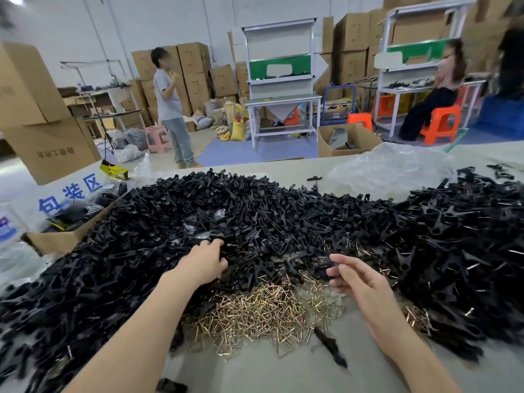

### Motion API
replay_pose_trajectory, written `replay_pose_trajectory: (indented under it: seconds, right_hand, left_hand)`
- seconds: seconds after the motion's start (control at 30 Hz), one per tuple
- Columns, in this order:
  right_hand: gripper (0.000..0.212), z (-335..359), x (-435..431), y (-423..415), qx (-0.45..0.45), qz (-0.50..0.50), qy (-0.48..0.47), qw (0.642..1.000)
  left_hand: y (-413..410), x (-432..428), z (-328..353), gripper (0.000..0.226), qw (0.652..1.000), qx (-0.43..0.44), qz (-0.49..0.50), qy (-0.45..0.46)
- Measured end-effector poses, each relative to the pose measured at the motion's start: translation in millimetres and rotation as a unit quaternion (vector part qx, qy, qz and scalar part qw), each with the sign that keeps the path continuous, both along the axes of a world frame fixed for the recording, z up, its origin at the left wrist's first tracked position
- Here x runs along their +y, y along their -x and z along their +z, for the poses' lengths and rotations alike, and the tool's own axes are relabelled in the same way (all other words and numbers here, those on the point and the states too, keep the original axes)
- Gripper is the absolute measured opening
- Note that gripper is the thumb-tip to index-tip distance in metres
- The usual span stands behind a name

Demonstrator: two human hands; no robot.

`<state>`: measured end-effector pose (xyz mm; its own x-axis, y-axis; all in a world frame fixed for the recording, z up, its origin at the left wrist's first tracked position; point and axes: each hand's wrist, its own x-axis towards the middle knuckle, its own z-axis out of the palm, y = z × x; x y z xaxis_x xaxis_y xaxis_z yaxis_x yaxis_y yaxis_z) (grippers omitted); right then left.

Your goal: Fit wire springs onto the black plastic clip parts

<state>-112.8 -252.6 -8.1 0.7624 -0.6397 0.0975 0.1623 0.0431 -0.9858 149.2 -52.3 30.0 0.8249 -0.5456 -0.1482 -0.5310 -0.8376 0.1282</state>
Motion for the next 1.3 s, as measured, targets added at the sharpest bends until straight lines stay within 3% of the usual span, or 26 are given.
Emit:
replay_pose_trajectory:
  seconds: [0.27, 0.6, 0.73, 0.83, 0.97, 1.1, 1.17, 1.23, 1.3]
  right_hand:
    - [0.038, -4, -4, -4, 0.013, 0.014, 0.018, 1.0]
    - [0.037, -4, -4, -3, 0.018, 0.024, 0.03, 0.999]
    - [0.031, -3, -3, -2, 0.022, 0.022, 0.03, 0.999]
    - [0.029, -3, -3, -2, 0.03, 0.02, 0.035, 0.999]
    - [0.028, -1, -2, -3, 0.035, 0.023, 0.038, 0.998]
    - [0.028, -2, -2, -2, 0.037, 0.024, 0.042, 0.998]
    - [0.028, -3, -3, -3, 0.038, 0.025, 0.044, 0.998]
    - [0.028, -4, -3, -3, 0.039, 0.026, 0.045, 0.998]
    - [0.028, -4, -3, -3, 0.041, 0.026, 0.047, 0.998]
  left_hand:
    - [3, 9, 3, 0.022, 0.996, 0.054, -0.071, 0.023]
    - [9, 13, 0, 0.024, 0.988, 0.021, -0.092, 0.118]
    - [12, 12, 1, 0.015, 0.974, 0.045, -0.064, 0.213]
    - [16, 13, 3, 0.023, 0.944, 0.068, -0.014, 0.322]
    - [19, 10, 6, 0.029, 0.859, 0.154, 0.058, 0.484]
    - [13, 13, 6, 0.045, 0.804, 0.26, 0.137, 0.517]
    - [11, 16, 6, 0.059, 0.823, 0.256, 0.157, 0.483]
    - [9, 18, 7, 0.081, 0.866, 0.214, 0.163, 0.421]
    - [5, 20, 5, 0.072, 0.89, 0.168, 0.135, 0.401]
